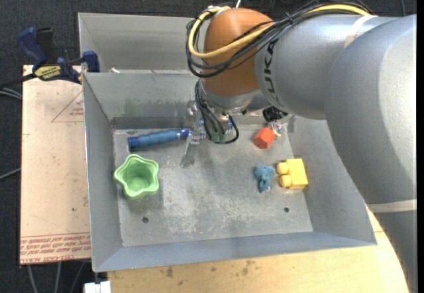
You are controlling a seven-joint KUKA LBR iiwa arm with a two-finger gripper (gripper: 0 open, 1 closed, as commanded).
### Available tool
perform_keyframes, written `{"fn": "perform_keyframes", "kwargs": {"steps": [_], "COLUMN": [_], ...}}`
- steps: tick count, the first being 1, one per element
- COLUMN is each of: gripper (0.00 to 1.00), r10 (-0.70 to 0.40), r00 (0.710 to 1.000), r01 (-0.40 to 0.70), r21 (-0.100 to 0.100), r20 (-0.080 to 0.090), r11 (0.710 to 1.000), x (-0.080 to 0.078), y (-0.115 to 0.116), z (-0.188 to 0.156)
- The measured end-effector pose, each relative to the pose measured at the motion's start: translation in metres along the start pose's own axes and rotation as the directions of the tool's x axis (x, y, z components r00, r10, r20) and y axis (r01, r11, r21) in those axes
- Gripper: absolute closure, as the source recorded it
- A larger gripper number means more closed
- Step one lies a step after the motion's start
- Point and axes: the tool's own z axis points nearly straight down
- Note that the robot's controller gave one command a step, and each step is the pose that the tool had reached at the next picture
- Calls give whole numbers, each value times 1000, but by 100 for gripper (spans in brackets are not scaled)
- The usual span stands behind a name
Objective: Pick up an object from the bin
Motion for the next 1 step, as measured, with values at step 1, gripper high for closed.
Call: {"fn": "perform_keyframes", "kwargs": {"steps": [1], "gripper": [0], "r10": [66], "r00": [998], "r01": [-66], "r21": [-1], "r20": [-2], "r11": [998], "x": [-18], "y": [25], "z": [79]}}
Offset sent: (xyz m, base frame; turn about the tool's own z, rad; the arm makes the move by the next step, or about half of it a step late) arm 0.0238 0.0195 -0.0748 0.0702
